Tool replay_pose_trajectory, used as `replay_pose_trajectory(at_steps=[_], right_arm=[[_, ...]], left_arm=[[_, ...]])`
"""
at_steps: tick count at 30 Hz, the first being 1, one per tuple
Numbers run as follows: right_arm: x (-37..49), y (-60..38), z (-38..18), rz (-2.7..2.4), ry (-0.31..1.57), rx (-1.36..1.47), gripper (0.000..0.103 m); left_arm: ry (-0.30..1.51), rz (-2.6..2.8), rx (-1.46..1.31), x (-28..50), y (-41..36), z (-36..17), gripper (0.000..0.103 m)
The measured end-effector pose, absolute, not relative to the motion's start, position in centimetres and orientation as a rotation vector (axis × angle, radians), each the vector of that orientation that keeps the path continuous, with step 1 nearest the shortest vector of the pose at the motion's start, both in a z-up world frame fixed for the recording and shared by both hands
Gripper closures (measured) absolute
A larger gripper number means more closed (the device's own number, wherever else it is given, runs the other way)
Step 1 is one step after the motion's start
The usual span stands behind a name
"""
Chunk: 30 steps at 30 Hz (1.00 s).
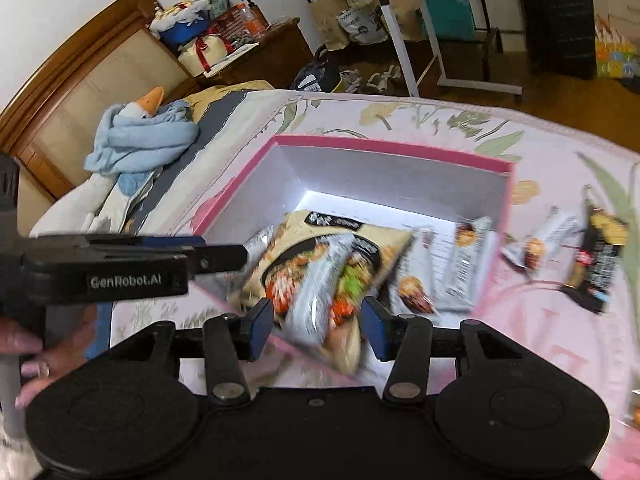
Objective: Organize snacks
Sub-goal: 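Open the left tool to drop the white bar into the box, then lower the left tool onto the clear peanut bag and close it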
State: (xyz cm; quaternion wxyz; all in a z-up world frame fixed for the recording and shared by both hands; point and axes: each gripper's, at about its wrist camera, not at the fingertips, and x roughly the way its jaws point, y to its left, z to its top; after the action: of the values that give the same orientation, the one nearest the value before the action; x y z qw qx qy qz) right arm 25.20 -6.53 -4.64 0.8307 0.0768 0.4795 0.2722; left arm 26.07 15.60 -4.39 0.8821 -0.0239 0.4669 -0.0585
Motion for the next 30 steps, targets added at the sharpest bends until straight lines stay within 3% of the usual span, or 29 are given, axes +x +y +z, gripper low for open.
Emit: replay_pose_trajectory(at_steps=[16, 30], right_arm=[[16.2, -19.3, 3.6, 0.481, 0.972, 0.038, 0.046], [16.3, -27.3, 0.3, 0.402, 0.963, 0.04, 0.035]], left_arm=[[0.987, -0.326, 0.141, 18.5, 5.6, 2.3, 0.031], [1.027, -0.558, 0.099, 18.7, -4.3, -0.4, 0.027]])
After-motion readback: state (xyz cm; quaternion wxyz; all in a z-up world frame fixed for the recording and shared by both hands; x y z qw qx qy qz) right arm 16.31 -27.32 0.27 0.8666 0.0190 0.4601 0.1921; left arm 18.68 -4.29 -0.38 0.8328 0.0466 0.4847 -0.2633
